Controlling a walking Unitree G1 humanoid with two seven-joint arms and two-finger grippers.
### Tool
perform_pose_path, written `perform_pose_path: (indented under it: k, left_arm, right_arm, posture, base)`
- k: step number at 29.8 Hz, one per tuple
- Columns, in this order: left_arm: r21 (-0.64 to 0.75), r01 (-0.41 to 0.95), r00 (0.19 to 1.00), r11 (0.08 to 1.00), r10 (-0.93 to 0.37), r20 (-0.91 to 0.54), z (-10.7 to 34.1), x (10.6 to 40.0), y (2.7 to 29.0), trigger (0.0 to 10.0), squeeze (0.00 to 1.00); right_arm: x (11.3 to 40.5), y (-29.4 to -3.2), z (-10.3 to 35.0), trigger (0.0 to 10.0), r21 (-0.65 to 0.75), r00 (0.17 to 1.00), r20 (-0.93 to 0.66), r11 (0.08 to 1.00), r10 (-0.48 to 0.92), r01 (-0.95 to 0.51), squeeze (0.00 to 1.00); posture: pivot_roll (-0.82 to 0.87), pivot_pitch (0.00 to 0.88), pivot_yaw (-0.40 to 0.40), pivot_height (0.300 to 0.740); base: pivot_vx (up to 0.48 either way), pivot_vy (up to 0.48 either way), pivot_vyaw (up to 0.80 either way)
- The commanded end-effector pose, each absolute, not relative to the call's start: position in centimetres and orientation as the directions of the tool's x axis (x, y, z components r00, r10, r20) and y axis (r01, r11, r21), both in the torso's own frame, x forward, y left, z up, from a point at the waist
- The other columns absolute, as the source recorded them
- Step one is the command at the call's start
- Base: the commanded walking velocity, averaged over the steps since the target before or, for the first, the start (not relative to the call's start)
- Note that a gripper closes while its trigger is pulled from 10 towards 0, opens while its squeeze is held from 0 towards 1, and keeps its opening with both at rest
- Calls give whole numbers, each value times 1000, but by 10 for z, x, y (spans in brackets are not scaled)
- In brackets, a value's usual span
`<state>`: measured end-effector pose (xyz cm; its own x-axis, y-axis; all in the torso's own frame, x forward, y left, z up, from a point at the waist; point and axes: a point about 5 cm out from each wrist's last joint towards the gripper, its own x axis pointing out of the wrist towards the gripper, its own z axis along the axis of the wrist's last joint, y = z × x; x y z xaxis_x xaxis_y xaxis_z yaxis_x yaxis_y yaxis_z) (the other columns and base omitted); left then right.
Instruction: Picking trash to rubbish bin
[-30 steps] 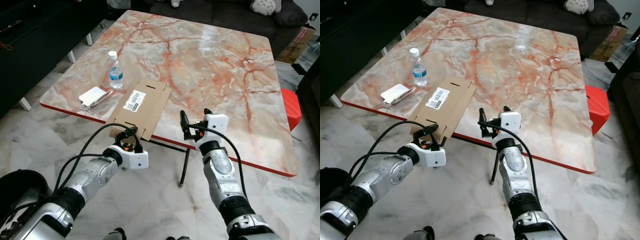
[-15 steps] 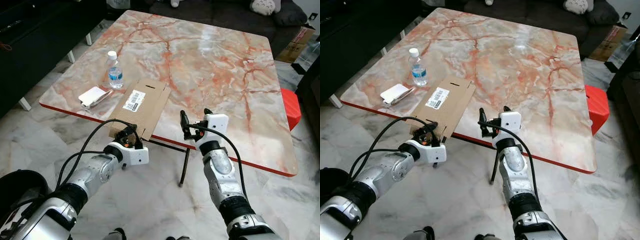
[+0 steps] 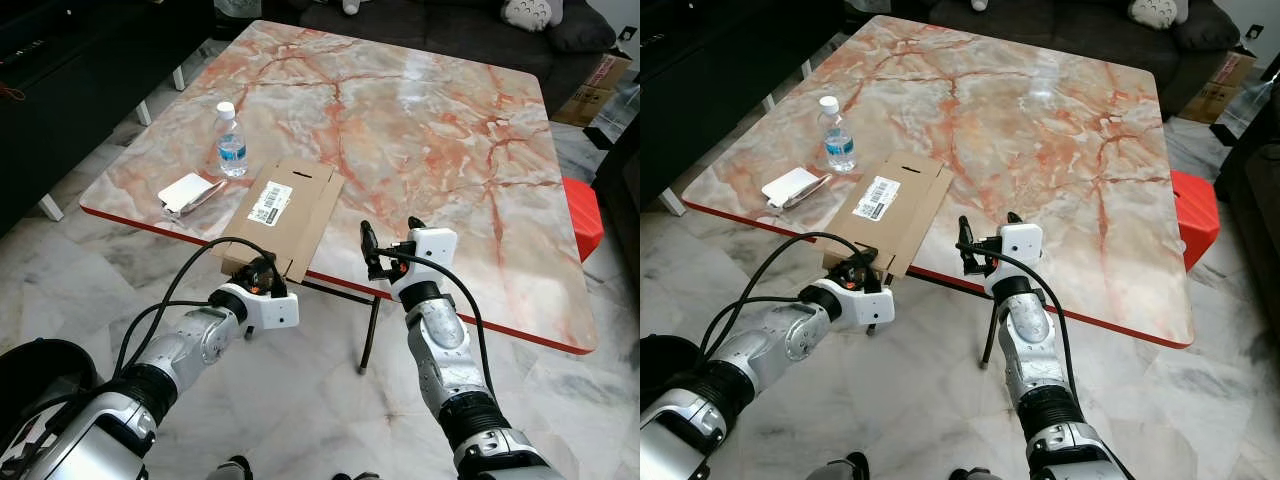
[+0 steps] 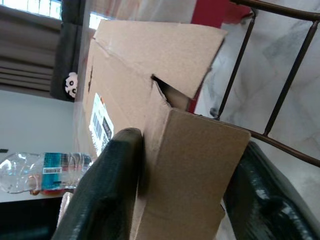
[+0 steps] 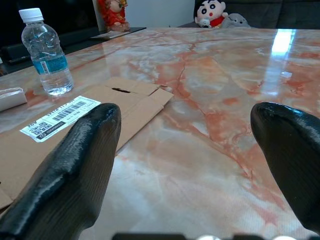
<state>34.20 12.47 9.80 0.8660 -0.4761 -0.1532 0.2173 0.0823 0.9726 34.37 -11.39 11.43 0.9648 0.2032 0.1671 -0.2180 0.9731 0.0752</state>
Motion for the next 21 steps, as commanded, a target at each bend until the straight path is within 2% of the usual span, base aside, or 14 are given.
perform_pose_path:
  k: [1, 9, 13, 18, 21]
  left_arm:
    - [973, 218, 849, 75, -506, -151, 100, 341, 118, 0, 0]
    - [978, 152, 845, 142, -531, -54, 126, 342, 113, 0, 0]
    - [974, 88, 851, 208, -524, 35, 143, 344, 113, 0, 0]
    - [936, 33, 865, 350, -479, 149, 156, 347, 111, 0, 0]
    - [855, 12, 885, 518, -403, 233, 162, 348, 112, 0, 0]
  right_arm:
    - [344, -117, 117, 10000, 70, 964, 179, 975, 197, -212, 0]
    - [344, -117, 117, 10000, 70, 964, 179, 975, 198, -213, 0]
    - [344, -116, 117, 10000, 70, 963, 180, 974, 198, -214, 0]
    - [345, -116, 118, 10000, 69, 963, 181, 974, 201, -217, 0]
    - [345, -116, 119, 10000, 68, 963, 184, 974, 199, -214, 0]
  posture:
    - [102, 145, -129, 740]
    - [105, 143, -128, 740]
    - [106, 141, -128, 740]
    - [109, 139, -128, 740]
    - [104, 130, -127, 740]
  base:
    - [0, 0, 0]
    - [0, 0, 0]
    - [0, 0, 0]
    - [0, 0, 0]
    - [0, 0, 0]
